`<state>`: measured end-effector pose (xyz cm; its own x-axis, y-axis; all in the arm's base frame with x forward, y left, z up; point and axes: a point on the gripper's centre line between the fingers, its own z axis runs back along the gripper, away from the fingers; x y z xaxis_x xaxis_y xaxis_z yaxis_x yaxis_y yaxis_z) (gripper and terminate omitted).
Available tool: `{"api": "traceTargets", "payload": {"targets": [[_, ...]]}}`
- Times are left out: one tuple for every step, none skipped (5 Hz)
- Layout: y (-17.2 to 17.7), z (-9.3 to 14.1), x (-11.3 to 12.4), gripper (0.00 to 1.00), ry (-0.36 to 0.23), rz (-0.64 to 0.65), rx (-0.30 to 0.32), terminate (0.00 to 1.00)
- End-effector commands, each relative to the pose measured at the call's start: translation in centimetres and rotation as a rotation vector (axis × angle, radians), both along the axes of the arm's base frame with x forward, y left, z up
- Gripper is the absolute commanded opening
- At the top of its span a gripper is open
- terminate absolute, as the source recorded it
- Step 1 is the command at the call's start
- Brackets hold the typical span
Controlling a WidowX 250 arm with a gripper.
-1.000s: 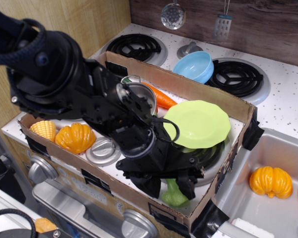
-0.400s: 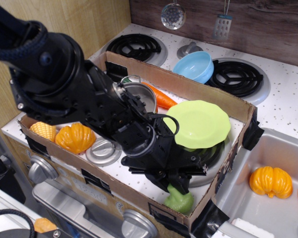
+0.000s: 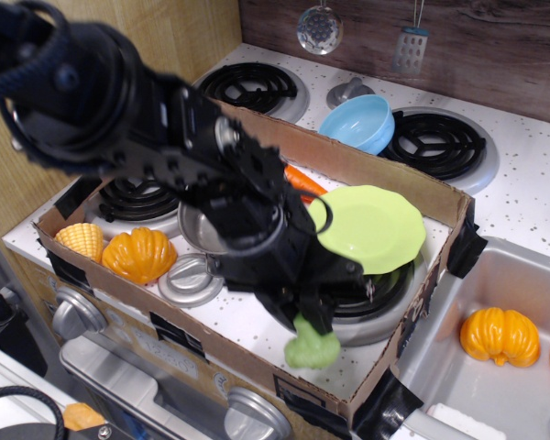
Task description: Put broccoli in pot
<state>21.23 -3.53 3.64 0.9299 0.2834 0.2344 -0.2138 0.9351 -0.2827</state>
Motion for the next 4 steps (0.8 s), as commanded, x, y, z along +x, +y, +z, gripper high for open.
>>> {"api": "traceTargets", "payload": {"targets": [[4.5, 4.7, 3.9, 0.0, -0.064, -0.072, 0.117, 0.0], [6.9, 6.0, 5.2, 0.0, -0.087, -0.123, 0.198, 0.0], [9.3, 6.7, 5.9, 0.0, -0.102, -0.169, 0.266, 0.0], [10.7, 7.1, 6.4, 0.0, -0.137, -0.201, 0.347, 0.0]]}}
